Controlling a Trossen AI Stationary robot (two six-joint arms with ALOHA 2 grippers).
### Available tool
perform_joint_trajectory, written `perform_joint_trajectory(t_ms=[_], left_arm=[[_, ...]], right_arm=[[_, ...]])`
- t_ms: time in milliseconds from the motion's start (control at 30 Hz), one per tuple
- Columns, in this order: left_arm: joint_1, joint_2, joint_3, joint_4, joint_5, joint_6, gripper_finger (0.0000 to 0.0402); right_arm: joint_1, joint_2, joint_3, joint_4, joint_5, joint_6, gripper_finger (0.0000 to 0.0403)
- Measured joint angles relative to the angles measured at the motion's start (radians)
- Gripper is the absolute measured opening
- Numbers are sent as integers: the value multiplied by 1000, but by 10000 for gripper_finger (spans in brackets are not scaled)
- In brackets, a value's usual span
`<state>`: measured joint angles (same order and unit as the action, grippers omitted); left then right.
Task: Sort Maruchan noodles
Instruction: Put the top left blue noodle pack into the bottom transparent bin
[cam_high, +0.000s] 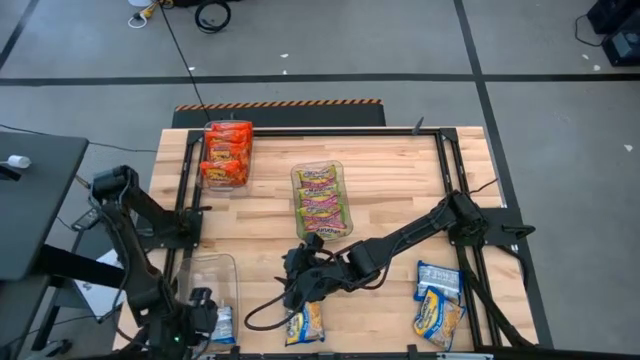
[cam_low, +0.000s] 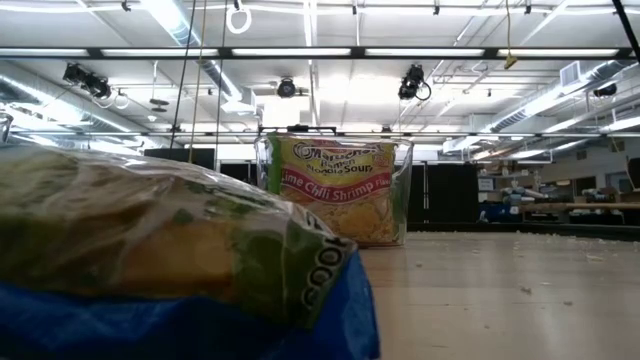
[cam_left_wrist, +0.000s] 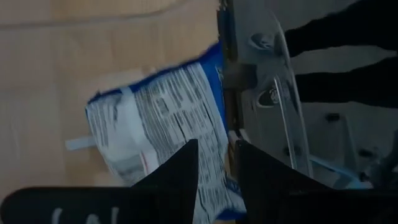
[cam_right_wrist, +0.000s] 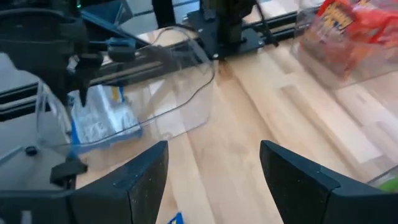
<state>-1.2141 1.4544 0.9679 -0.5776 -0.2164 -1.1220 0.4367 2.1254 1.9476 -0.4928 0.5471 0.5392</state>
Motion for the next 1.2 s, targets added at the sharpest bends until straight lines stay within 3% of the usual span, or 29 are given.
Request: perform_joint_trajectory(t_ms=[200,600,833,1033,1200], left_arm=[[23,38,5,8,-1,1,110],[19,149,70,4,51,26,76],[24,198,75,-1,168,21,74],[27,200,75,-7,196,-19,11],[31,151,74,-37,227,-45,5]], right_arm=[[2,0,0,-32,-59,-2,259],[36,0,0,-78,-71,0,259],[58,0,0,-95,-71,0,259],[73,0,0,-94,-71,0,257],[90,0,0,-93,-71,0,256]])
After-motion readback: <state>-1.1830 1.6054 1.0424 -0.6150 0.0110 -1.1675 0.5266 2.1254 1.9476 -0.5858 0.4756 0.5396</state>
